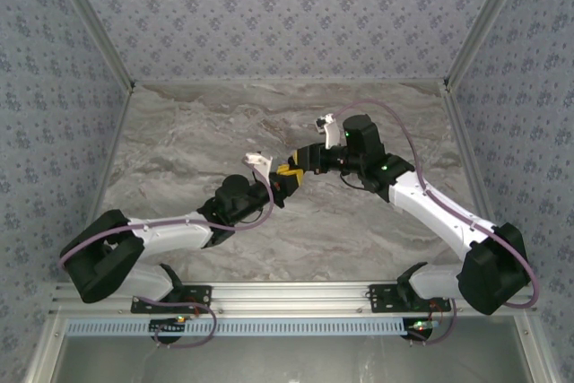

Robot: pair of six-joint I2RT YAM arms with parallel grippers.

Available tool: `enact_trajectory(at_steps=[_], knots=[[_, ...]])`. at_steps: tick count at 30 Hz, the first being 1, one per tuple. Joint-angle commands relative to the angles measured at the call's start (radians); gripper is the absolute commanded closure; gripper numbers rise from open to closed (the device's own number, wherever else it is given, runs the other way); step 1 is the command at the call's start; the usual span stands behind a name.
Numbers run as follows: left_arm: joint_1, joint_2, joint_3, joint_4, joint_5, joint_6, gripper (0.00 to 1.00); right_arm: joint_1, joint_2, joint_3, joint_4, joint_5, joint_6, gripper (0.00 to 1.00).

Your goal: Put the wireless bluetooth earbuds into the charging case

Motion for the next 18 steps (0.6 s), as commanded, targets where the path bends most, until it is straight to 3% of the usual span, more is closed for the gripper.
enact_trajectory(at_steps=[1, 18], knots=[[-0.005, -0.031, 0.027, 0.054, 0.003, -0.008, 0.83, 0.008, -0.024, 0.026, -0.006, -0.007, -0.016, 0.76], [-0.005, -0.068, 0.022, 0.035, -0.01, 0.002, 0.83, 0.02, -0.042, 0.027, -0.047, -0.012, -0.054, 0.76]])
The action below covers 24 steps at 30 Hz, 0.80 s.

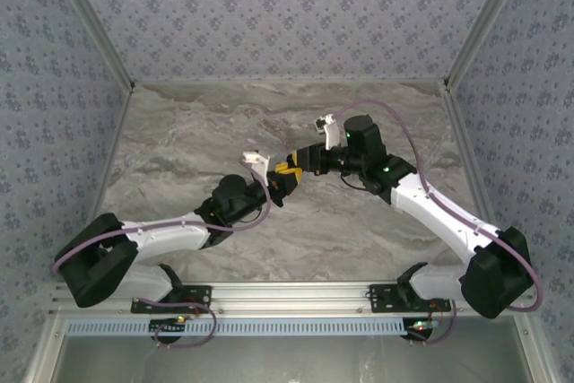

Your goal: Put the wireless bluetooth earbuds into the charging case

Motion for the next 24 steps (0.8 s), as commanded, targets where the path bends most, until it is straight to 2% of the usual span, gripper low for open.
enact_trajectory(at_steps=[1, 24], knots=[[-0.005, -0.032, 0.021, 0.044, -0.007, 0.002, 0.83, 0.007, -0.016, 0.026, -0.042, -0.012, -0.032, 0.75], [-0.005, -0.068, 0.027, -0.019, 0.008, 0.05, 0.83, 0.018, -0.037, 0.038, -0.092, -0.008, -0.081, 0.72]])
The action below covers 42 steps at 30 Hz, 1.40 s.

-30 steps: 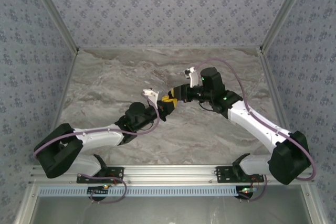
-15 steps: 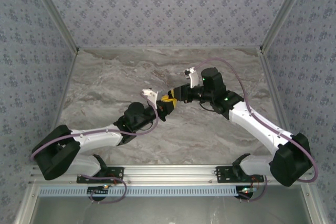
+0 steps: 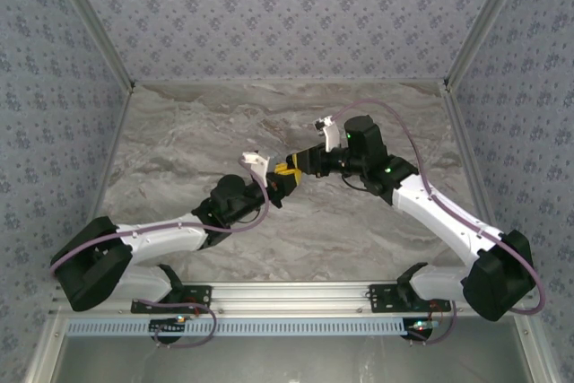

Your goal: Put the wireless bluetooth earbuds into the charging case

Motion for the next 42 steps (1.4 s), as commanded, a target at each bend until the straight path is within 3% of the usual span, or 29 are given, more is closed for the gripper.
enact_trajectory(at_steps=[1, 22, 29, 34, 42], knots=[[-0.004, -0.038, 0.028, 0.016, 0.005, 0.027, 0.83, 0.009, -0.022, 0.03, -0.054, -0.005, -0.026, 0.72], [-0.005, -0.06, 0.044, -0.059, 0.084, 0.104, 0.83, 0.02, -0.03, 0.063, -0.142, 0.035, -0.077, 0.63], [-0.004, -0.07, 0.049, -0.086, 0.108, 0.124, 0.83, 0.027, -0.025, 0.084, -0.176, 0.007, -0.105, 0.72], [-0.004, -0.069, 0.053, -0.089, 0.127, 0.13, 0.83, 0.043, -0.011, 0.104, -0.204, -0.018, -0.132, 0.73], [-0.003, -0.065, 0.057, -0.101, 0.128, 0.129, 0.83, 0.06, -0.001, 0.127, -0.238, 0.021, -0.153, 0.55]])
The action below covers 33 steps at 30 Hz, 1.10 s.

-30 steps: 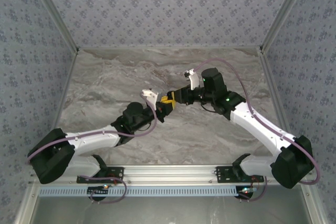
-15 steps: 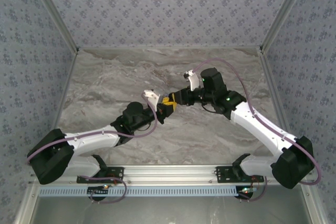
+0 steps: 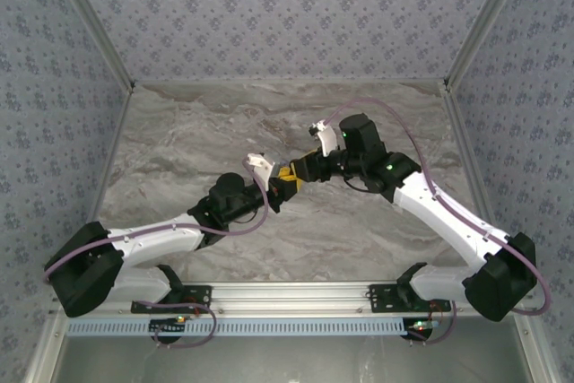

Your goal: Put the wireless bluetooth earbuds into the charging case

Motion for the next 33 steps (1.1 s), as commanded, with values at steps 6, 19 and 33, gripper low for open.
enact_trajectory(at_steps=[6, 19, 33], knots=[[-0.005, -0.023, 0.033, 0.0, 0.001, 0.02, 0.84, 0.023, -0.024, 0.038, -0.04, 0.069, -0.02, 0.5], [-0.005, -0.035, 0.029, -0.015, -0.014, 0.024, 0.83, 0.029, -0.057, 0.034, -0.055, 0.15, -0.017, 0.46], [-0.005, -0.061, 0.018, -0.018, -0.032, 0.035, 0.84, 0.03, -0.055, 0.04, -0.097, 0.196, -0.026, 0.68]])
